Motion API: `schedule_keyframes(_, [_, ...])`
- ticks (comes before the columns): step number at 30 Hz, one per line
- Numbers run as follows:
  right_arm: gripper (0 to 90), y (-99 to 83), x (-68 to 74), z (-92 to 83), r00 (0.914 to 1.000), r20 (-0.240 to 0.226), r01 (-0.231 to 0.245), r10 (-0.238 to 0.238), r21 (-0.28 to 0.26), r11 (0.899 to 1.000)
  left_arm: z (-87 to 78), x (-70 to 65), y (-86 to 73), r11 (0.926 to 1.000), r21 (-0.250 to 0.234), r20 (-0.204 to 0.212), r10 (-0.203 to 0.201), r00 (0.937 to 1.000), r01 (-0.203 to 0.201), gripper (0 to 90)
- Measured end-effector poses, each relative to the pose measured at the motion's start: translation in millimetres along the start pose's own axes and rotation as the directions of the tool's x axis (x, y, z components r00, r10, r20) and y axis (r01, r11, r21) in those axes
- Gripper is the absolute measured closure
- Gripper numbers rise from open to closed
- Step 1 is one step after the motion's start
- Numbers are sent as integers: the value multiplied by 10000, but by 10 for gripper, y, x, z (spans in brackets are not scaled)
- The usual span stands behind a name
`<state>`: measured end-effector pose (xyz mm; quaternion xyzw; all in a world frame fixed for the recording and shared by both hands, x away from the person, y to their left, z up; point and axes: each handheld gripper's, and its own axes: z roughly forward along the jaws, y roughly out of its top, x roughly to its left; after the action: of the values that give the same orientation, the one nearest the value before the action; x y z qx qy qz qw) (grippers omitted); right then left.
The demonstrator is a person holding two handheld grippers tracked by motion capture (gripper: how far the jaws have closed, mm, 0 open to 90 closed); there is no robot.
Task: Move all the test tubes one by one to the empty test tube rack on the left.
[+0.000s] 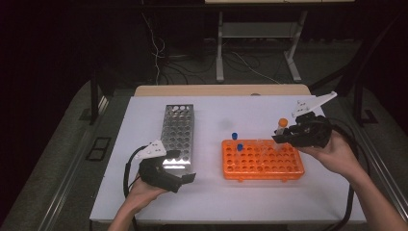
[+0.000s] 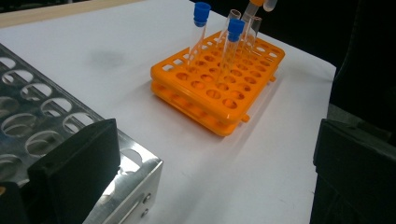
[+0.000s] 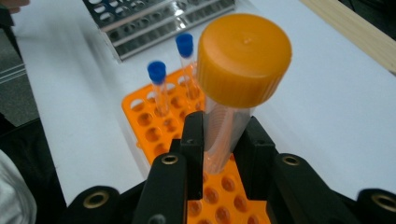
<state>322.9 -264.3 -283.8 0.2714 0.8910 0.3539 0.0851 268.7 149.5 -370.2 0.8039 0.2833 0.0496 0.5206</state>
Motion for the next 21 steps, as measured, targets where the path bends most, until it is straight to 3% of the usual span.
schedule_keyframes(12, [738, 359, 94, 106, 9967, -468, 672, -670, 38, 9977, 2, 61, 395, 9968, 488, -45, 639, 9979, -636, 0])
schedule_keyframes(16, [738, 455, 138, 191, 9942, -656, 857, -849, 89, 9963, 35, 84, 568, 9905, 884, 23, 1057, 9944, -1054, 0])
schedule_keyframes(17, [737, 478, 149, 216, 9934, -720, 897, -889, 78, 9959, 47, 95, 674, 9866, 1033, 62, 1265, 9919, -1265, 0])
schedule_keyframes(21, [738, 566, 181, 304, 9907, -871, 1054, -1041, 108, 9944, 59, 105, 839, 9808, 1175, 71, 1559, 9878, -1556, 7])
